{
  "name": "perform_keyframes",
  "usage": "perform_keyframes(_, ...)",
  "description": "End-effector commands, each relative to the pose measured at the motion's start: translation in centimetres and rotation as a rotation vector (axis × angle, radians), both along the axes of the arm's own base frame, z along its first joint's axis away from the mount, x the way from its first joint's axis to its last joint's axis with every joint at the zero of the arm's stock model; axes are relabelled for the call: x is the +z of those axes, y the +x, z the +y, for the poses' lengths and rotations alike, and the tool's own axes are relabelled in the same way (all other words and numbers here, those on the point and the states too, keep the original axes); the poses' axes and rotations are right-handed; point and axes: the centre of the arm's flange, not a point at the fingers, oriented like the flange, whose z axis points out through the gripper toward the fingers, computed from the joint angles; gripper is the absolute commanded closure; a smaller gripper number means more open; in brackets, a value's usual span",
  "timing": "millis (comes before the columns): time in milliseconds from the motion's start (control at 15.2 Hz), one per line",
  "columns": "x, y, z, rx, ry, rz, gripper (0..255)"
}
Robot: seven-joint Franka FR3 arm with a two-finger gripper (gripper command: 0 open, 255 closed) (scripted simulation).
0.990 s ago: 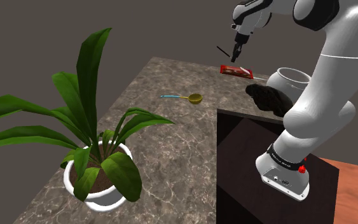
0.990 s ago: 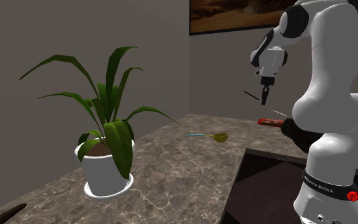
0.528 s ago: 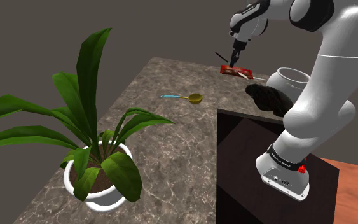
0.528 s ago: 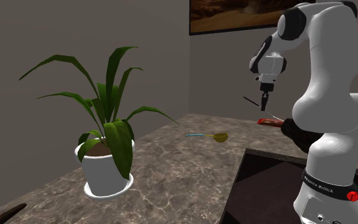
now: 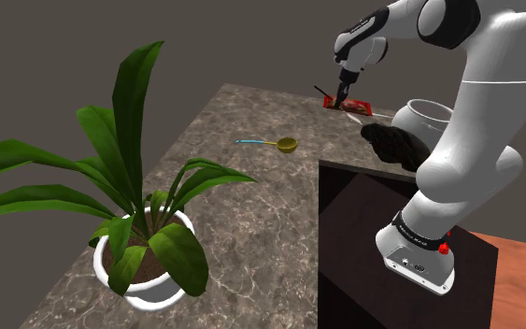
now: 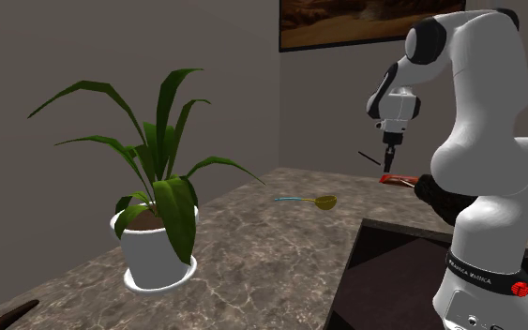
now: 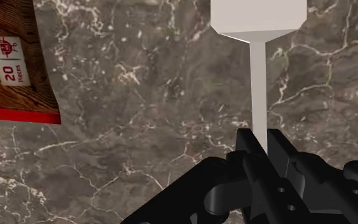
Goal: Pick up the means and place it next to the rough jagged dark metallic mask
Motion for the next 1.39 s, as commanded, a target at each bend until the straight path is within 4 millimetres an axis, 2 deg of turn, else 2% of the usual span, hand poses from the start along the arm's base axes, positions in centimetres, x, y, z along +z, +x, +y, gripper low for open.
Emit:
perform_keyframes(0, -1.0, 0.0, 0.1, 0.000, 0.000, 0.000, 255)
perform_keyframes(1122, -10.0, 0.0, 0.1, 0.000, 0.000, 0.000, 255)
perform_keyframes(1320, -10.2, 0.0, 0.1, 0.000, 0.000, 0.000, 255)
